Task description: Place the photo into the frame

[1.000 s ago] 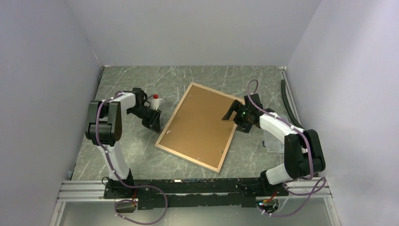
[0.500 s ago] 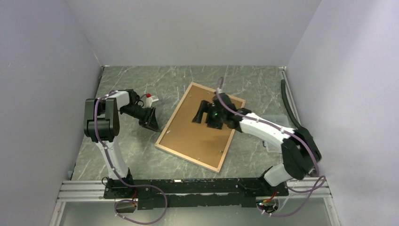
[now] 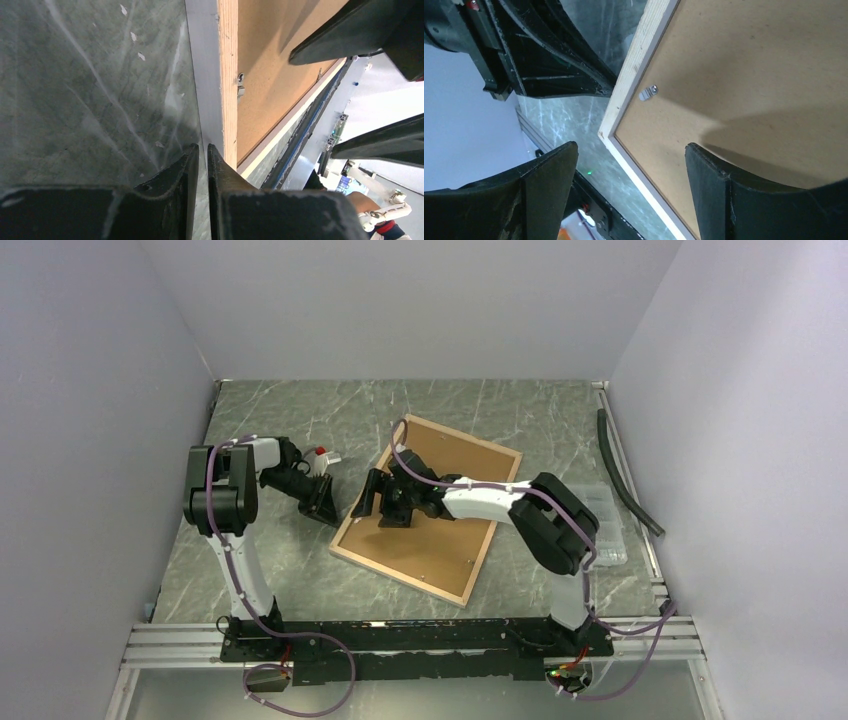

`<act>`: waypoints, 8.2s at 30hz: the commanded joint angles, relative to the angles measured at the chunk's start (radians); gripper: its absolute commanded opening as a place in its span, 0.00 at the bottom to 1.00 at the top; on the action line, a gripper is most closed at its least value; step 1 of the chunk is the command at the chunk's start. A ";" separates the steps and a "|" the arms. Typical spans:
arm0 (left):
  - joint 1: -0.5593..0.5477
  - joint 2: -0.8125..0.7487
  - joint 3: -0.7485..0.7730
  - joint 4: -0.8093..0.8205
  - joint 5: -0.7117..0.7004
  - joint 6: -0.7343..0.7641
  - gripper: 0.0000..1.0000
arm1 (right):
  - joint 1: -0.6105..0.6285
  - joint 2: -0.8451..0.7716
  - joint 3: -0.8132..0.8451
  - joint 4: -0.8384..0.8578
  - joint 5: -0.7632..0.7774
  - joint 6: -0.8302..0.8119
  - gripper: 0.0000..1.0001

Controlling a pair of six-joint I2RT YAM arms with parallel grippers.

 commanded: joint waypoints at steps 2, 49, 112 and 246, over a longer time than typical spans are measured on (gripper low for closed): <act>-0.006 -0.003 0.004 -0.001 0.026 0.041 0.18 | 0.014 0.065 0.081 0.106 -0.041 0.092 0.82; -0.056 0.031 0.024 -0.081 0.026 0.190 0.17 | 0.038 0.175 0.097 0.127 0.051 0.088 0.72; -0.222 -0.172 -0.143 0.083 -0.320 0.207 0.23 | -0.690 -0.389 -0.401 -0.134 0.088 -0.210 1.00; -0.033 0.216 0.325 0.197 0.107 -0.388 0.12 | -0.269 0.506 0.854 -0.163 -0.269 -0.307 0.86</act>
